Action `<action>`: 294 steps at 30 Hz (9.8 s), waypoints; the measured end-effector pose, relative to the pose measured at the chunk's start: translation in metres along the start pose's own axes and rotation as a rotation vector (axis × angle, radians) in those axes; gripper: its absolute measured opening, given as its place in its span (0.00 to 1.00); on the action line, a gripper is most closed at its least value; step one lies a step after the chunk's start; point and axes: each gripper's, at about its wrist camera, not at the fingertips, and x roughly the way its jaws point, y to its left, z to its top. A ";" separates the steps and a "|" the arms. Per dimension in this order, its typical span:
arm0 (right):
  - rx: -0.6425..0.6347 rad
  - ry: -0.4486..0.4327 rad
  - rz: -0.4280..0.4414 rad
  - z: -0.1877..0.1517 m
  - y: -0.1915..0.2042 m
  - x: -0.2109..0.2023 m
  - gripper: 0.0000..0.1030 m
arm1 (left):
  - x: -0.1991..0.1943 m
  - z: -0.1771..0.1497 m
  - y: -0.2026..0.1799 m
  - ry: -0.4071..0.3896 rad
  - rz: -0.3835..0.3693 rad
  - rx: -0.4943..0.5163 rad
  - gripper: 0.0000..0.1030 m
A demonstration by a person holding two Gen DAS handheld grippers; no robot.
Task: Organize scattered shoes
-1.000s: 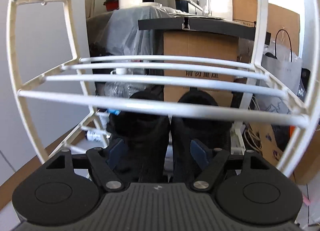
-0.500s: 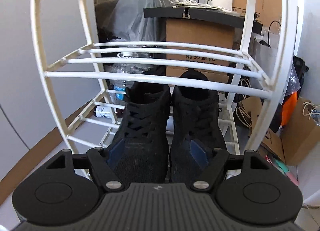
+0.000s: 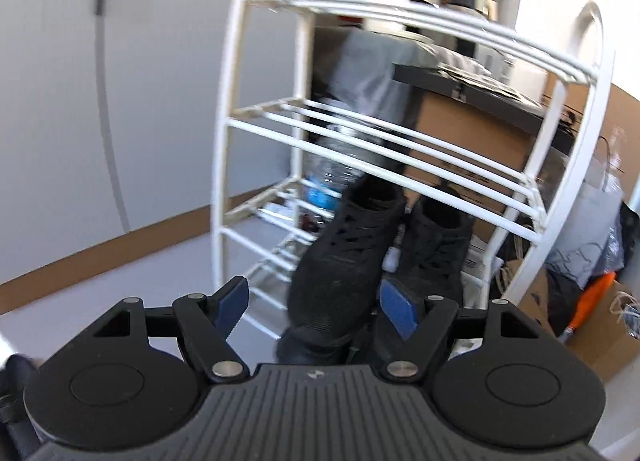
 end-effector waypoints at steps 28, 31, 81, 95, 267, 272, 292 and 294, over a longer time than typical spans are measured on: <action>-0.103 -0.040 0.414 -0.028 0.018 -0.179 0.75 | -0.025 0.004 0.018 -0.076 0.017 0.013 0.94; -0.130 -0.015 0.444 -0.041 0.021 -0.187 0.75 | -0.025 0.005 0.017 -0.074 0.021 0.014 0.94; -0.337 0.367 0.740 -0.134 0.060 -0.211 0.74 | -0.033 0.005 0.013 -0.143 0.135 0.097 0.93; -0.387 0.474 0.745 -0.159 0.101 -0.183 0.74 | -0.018 0.008 0.018 -0.111 0.145 0.142 0.94; -0.185 0.007 0.628 -0.153 0.136 -0.137 0.18 | -0.032 0.042 0.043 -0.139 0.038 0.055 0.93; -0.167 -0.018 0.627 -0.117 0.112 -0.151 0.18 | -0.039 0.044 0.025 -0.167 0.002 0.079 0.93; -0.168 -0.101 0.529 0.004 0.013 -0.150 0.18 | -0.027 0.037 0.005 -0.146 0.008 0.110 0.93; -0.154 -0.119 0.502 0.011 0.006 -0.145 0.18 | -0.024 0.037 0.002 -0.141 0.018 0.115 0.93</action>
